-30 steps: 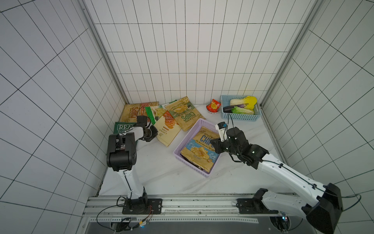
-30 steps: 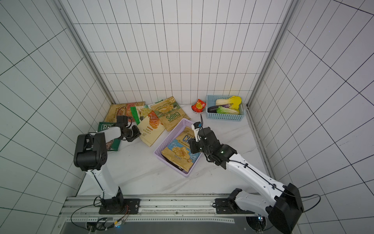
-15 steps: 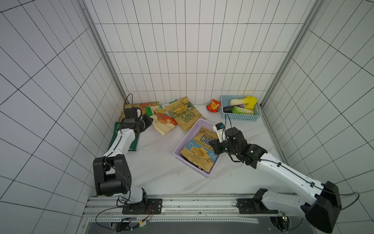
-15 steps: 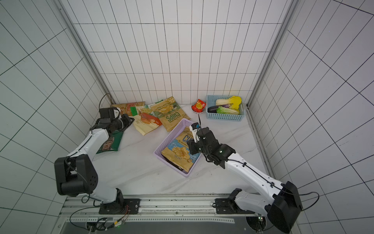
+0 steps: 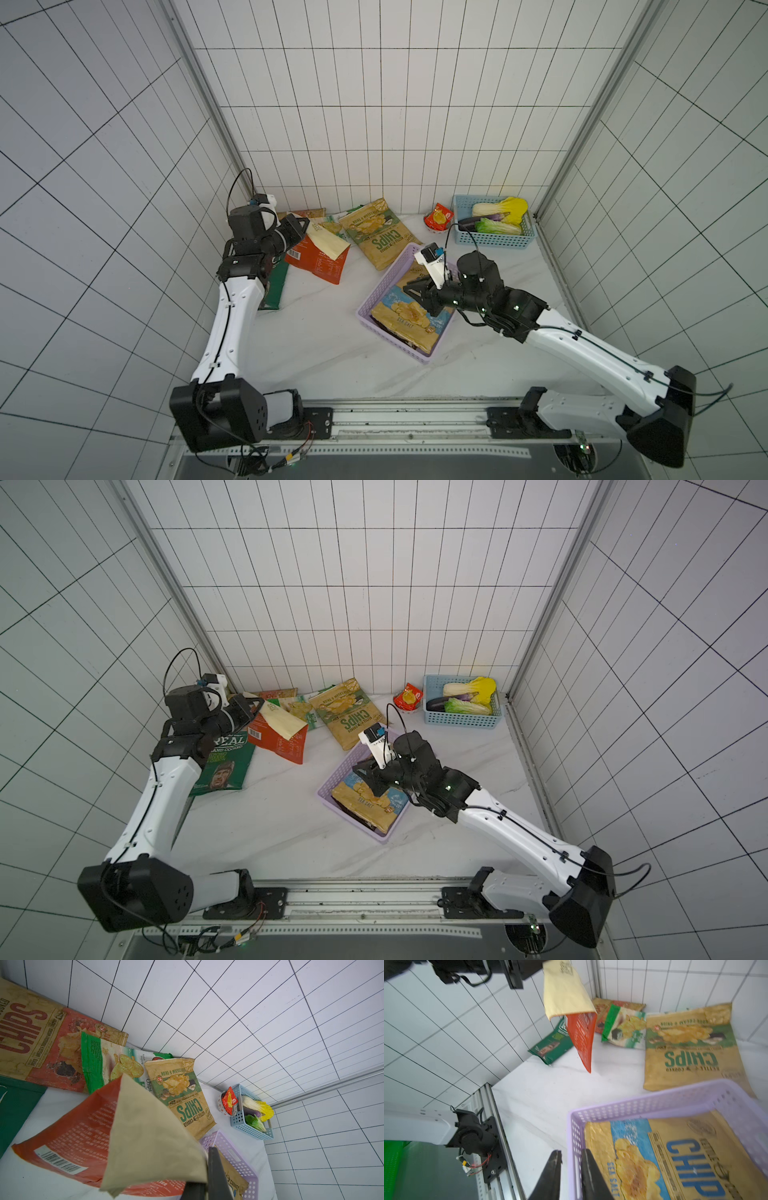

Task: Put the potato chips into the basket
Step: Pick up the potato chip from the center of the board.

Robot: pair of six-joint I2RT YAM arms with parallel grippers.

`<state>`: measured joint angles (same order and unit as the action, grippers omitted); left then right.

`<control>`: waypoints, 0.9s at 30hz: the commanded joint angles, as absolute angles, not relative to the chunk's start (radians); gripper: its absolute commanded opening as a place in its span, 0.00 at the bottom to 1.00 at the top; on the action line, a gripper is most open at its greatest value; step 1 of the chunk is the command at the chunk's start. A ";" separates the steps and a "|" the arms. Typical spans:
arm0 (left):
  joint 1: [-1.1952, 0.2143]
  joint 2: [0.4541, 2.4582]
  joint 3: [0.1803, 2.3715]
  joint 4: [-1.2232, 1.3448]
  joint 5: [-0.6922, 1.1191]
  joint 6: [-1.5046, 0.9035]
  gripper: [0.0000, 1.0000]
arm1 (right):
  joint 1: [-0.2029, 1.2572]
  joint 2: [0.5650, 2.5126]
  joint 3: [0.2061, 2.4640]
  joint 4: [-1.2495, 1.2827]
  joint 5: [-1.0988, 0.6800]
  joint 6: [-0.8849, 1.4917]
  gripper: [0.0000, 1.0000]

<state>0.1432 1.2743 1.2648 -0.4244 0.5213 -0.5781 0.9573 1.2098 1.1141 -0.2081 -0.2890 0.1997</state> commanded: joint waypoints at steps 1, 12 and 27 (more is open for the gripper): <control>0.143 1.230 1.305 -0.435 0.563 -0.572 0.00 | 1.017 1.311 1.228 -0.179 -0.286 0.145 0.26; 0.138 1.229 1.332 -0.494 0.628 -0.661 0.00 | 1.186 1.603 1.572 -0.250 0.075 -0.144 0.63; 0.074 1.224 1.387 -0.546 0.681 -0.719 0.00 | 1.143 1.839 1.909 -0.366 0.117 -0.313 0.66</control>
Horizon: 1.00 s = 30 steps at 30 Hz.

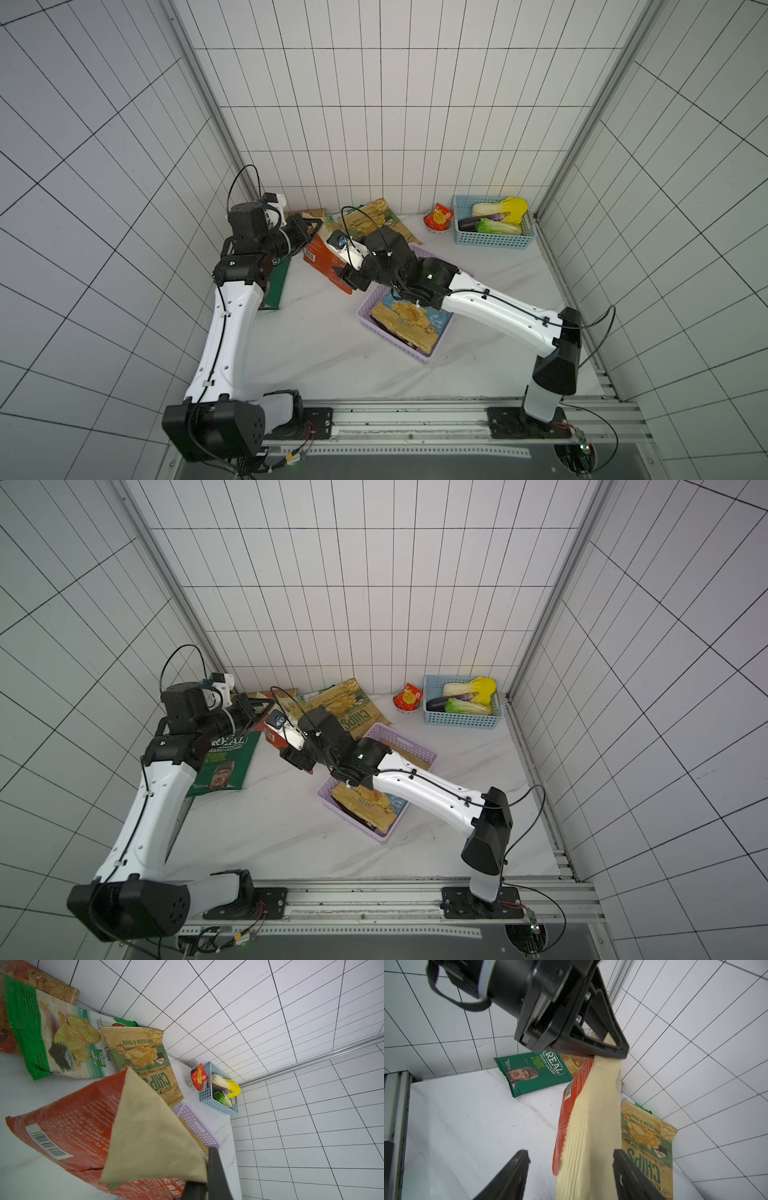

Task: Put the potato chips into the basket
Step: Pick up the potato chip from the center of the board.

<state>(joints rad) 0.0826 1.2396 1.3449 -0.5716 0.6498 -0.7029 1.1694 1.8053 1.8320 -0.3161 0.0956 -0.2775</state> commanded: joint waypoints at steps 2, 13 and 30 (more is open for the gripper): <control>0.065 1.223 1.385 -0.546 0.681 -0.719 0.00 | 1.131 1.859 1.941 -0.380 0.110 -0.314 0.64; 0.028 1.221 1.395 -0.546 0.686 -0.739 0.00 | 1.075 1.927 2.017 -0.384 0.126 -0.312 0.50; 0.060 1.222 1.541 -0.571 0.746 -0.678 0.61 | 1.041 1.835 2.036 -0.365 0.169 -0.289 0.00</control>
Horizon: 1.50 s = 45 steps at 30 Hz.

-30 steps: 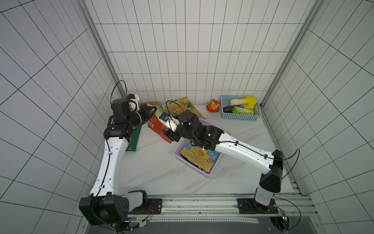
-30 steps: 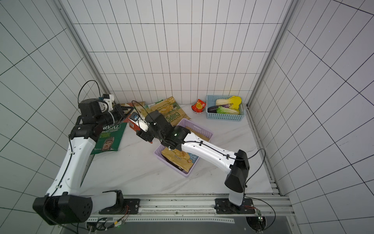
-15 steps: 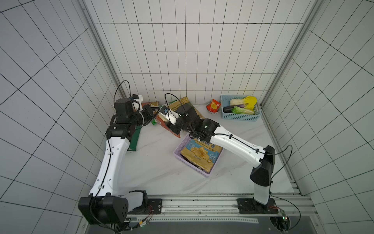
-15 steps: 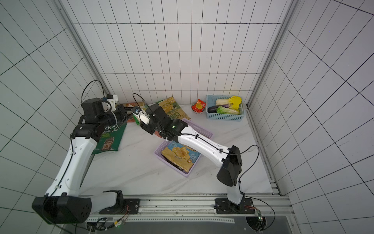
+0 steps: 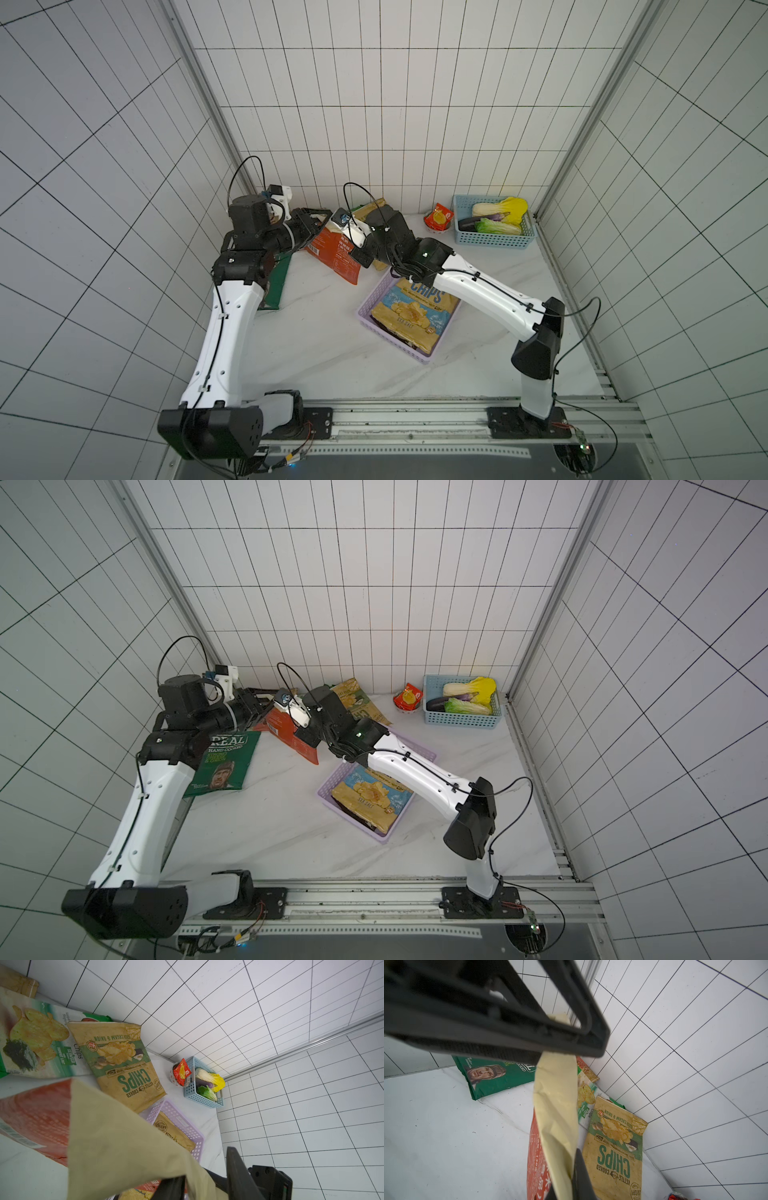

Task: Put the potato chips into the basket
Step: Pick up the potato chip from the center of the board, then place the potato chip in the basket.

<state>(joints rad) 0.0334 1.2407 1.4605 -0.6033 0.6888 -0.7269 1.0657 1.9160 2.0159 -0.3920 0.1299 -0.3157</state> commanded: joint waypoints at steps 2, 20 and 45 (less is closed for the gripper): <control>0.098 1.231 1.584 -0.569 0.776 -0.674 0.98 | 1.030 1.798 2.026 -0.378 0.170 -0.276 0.00; 0.313 1.296 1.446 -0.788 0.770 -0.203 0.99 | 0.836 1.356 1.569 -0.489 0.187 -0.244 0.00; 0.313 1.209 1.183 -0.737 0.792 -0.146 0.98 | 0.593 1.322 1.310 -0.393 0.002 -0.472 0.00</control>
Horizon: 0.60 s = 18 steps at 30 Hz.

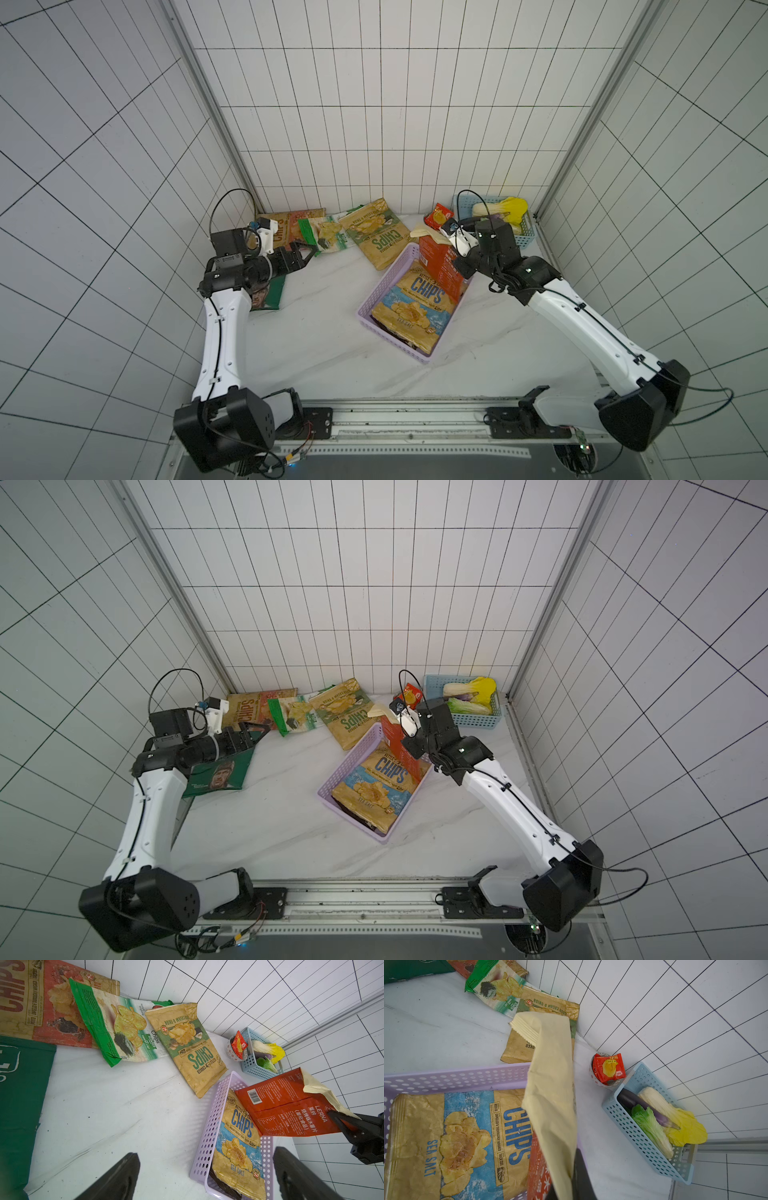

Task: Put the potato chips into the basket
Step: Place the potato chip in the basket.

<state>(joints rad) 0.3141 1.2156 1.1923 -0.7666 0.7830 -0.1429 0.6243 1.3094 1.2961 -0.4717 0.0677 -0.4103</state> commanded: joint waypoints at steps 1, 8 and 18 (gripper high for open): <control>0.313 1.209 1.183 -0.736 0.792 -0.147 0.98 | 0.585 1.332 1.316 -0.394 -0.016 -0.485 0.00; 0.313 1.207 1.182 -0.730 0.790 -0.153 0.99 | 0.543 1.426 1.413 -0.417 -0.012 -0.576 0.00; 0.313 1.204 1.157 -0.713 0.793 -0.171 0.98 | 0.520 1.489 1.500 -0.448 -0.009 -0.681 0.00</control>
<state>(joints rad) 0.3141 1.2156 1.1667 -0.7403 0.7834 -0.1661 0.5358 1.4883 1.4342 -0.4599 0.0006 -0.6254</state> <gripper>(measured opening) 0.984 0.047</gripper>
